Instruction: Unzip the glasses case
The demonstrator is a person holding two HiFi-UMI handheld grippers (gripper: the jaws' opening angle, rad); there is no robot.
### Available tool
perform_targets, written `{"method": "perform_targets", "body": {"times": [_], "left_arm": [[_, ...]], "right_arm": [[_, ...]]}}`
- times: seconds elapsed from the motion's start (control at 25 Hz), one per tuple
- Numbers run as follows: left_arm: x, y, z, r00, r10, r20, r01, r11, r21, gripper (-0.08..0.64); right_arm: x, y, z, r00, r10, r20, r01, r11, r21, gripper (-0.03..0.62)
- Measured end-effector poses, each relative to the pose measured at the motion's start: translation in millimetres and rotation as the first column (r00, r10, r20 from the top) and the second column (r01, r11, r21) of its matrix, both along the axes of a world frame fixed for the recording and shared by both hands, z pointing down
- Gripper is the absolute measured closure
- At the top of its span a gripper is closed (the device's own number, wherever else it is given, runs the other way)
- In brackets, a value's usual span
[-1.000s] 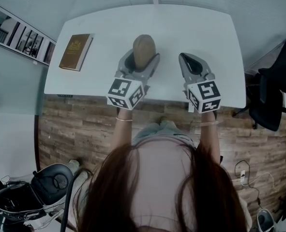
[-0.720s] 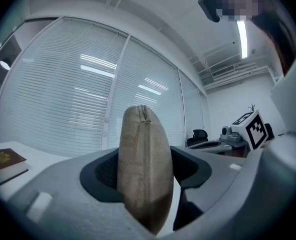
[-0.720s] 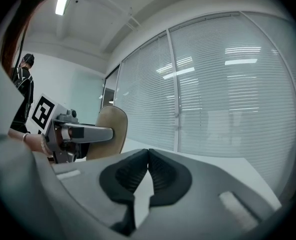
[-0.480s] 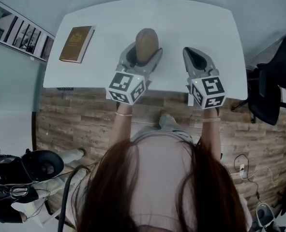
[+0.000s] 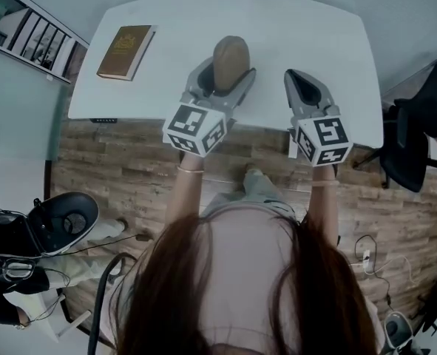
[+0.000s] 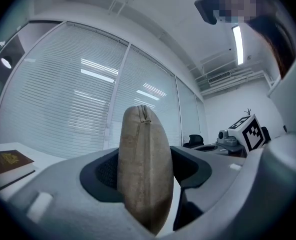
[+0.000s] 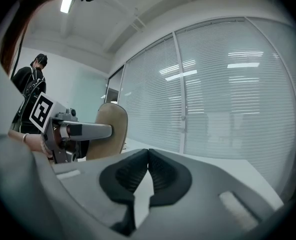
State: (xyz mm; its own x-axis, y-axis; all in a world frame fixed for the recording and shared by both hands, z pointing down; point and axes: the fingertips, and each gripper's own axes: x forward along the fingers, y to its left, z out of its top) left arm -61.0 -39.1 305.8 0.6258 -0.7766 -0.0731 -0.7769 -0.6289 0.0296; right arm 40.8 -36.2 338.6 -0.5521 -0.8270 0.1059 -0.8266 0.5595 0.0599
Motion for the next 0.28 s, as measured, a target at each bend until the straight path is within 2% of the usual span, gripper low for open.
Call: {"method": "perform_targets", "body": {"times": [0.28], "left_arm": [[-22.0, 24.6, -5.7, 1.0, 0.004, -0.03, -0.004, 1.0, 0.006, 0.276]], "right_arm": [[-20.0, 25.9, -3.5, 1.0, 0.002, -0.003, -0.002, 1.0, 0.009, 0.591]]}}
